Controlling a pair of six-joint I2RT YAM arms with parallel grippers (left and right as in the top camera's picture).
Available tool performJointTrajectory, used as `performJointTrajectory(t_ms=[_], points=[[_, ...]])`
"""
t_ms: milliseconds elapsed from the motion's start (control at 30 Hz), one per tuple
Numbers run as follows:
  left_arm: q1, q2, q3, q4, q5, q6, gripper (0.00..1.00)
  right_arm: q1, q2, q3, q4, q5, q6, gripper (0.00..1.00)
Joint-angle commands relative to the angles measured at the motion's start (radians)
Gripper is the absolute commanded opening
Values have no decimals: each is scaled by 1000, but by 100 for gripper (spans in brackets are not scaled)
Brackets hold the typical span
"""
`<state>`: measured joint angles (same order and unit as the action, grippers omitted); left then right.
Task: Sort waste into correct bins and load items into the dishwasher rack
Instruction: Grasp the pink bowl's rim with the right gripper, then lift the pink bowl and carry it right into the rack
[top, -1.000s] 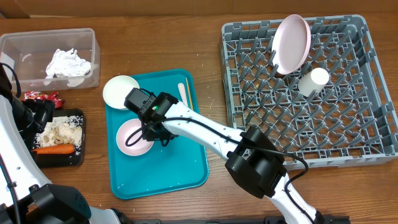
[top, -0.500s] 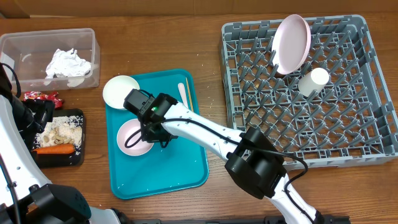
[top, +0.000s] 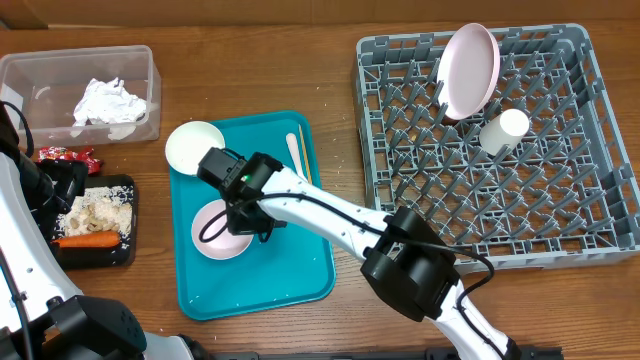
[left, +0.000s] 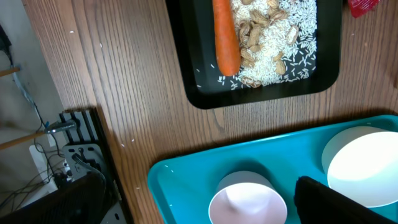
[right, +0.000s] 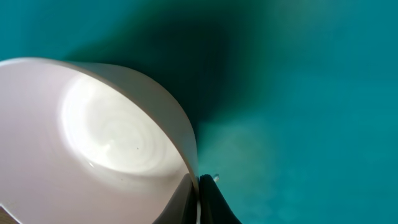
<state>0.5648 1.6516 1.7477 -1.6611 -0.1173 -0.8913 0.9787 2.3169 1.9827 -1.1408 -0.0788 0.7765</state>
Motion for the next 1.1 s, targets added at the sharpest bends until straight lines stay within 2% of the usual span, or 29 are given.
performJointTrajectory(t_ms=[0, 233, 467, 633, 1067], points=[[4, 4, 6, -2, -21, -3, 100, -27, -37, 27, -35, -5, -29, 4], [4, 4, 6, -1, -21, -3, 100, -70, -191, 28, -149, 24, -55, 4], [4, 4, 6, -2, -21, -3, 100, -124, -416, 28, -340, 328, -42, 4], [4, 4, 6, -2, -21, -3, 100, -243, -527, 28, -550, 509, 16, 4], [4, 4, 6, -2, -21, -3, 100, -584, -601, 18, -554, 623, -98, 4]])
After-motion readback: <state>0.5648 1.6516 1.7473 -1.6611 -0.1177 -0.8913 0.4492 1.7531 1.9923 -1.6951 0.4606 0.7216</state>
